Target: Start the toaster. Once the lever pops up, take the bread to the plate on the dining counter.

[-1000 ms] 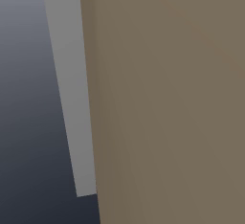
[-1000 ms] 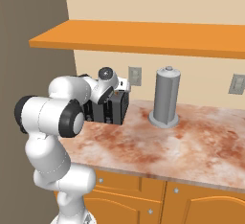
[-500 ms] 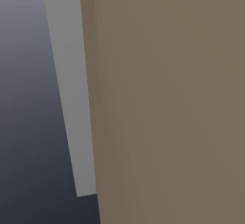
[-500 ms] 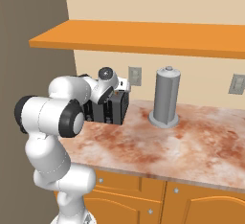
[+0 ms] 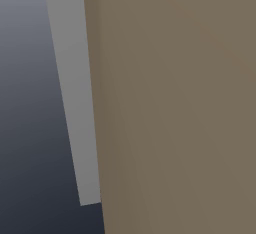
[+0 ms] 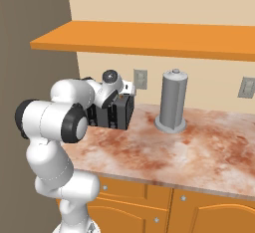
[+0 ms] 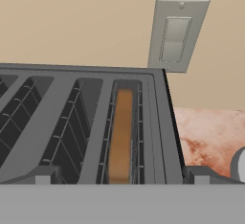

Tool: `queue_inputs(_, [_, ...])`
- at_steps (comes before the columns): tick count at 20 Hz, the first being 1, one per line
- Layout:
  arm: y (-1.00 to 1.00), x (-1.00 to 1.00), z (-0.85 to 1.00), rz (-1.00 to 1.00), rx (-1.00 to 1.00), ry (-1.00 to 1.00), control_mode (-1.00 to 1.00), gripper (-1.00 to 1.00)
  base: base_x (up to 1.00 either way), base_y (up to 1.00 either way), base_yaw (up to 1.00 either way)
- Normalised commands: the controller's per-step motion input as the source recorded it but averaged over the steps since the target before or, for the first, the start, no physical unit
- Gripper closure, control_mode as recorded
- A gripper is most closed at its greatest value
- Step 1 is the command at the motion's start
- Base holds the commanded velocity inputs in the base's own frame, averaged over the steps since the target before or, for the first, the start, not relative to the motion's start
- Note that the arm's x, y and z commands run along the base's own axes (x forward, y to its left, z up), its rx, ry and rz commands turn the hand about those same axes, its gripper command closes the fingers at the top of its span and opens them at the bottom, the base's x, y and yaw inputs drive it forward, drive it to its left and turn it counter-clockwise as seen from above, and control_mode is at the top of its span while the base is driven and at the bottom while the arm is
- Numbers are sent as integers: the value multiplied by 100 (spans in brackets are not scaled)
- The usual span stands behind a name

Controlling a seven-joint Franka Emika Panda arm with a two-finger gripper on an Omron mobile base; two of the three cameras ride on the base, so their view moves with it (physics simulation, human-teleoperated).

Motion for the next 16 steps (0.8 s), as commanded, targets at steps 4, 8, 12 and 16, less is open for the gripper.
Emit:
queue_inputs(4, [0,0,0,0,0,0,-100,-100,0,0,0])
queue_inputs(8, [0,0,0,0,0,0,-100,-100,0,0,0])
queue_inputs(12, [0,0,0,0,0,0,-100,-100,0,0,0])
queue_inputs(16, [0,0,0,0,0,0,-100,-100,0,0,0])
